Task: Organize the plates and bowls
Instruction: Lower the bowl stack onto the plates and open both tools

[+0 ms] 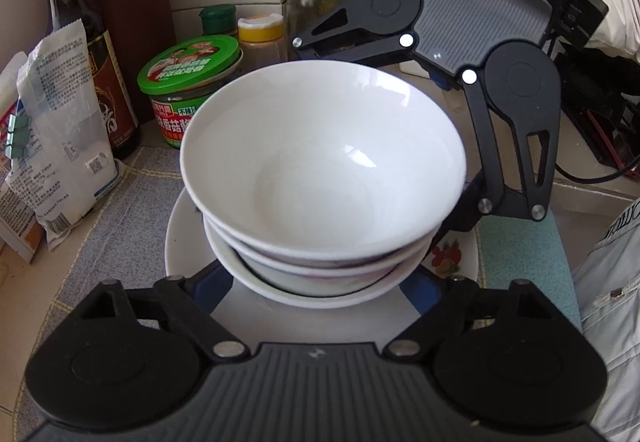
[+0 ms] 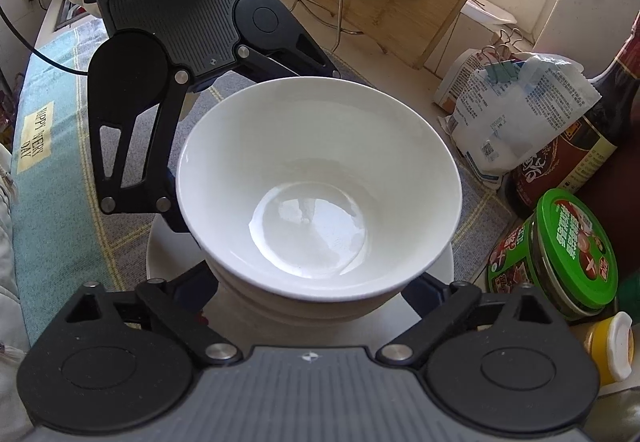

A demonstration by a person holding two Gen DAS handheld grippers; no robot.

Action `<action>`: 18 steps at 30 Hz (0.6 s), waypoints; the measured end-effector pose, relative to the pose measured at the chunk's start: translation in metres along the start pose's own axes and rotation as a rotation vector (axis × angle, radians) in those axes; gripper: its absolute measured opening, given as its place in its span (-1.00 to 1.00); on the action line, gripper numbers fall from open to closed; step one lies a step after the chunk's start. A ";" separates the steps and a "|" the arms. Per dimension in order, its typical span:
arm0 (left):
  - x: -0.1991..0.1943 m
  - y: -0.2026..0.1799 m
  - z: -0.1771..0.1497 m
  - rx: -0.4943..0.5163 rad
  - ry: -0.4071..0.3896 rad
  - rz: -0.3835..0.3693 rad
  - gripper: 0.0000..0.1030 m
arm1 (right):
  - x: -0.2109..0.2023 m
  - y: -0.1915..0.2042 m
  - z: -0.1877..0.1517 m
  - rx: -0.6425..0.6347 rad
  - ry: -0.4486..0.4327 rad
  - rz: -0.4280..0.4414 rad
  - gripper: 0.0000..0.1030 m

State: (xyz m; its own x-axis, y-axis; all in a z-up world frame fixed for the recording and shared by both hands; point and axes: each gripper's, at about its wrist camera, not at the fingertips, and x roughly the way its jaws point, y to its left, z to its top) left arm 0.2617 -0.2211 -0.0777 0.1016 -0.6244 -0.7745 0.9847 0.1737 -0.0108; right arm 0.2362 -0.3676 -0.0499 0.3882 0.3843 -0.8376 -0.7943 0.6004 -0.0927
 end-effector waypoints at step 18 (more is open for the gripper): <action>-0.095 -0.043 -0.026 -0.176 -0.263 0.403 0.99 | -0.038 0.020 -0.004 0.021 0.003 -0.157 1.00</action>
State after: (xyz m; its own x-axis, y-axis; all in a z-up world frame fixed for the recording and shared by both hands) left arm 0.2062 -0.1495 -0.0206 0.5229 -0.6479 -0.5540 0.8234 0.5520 0.1317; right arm 0.2036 -0.3726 -0.0216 0.5051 0.2824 -0.8156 -0.7144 0.6670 -0.2114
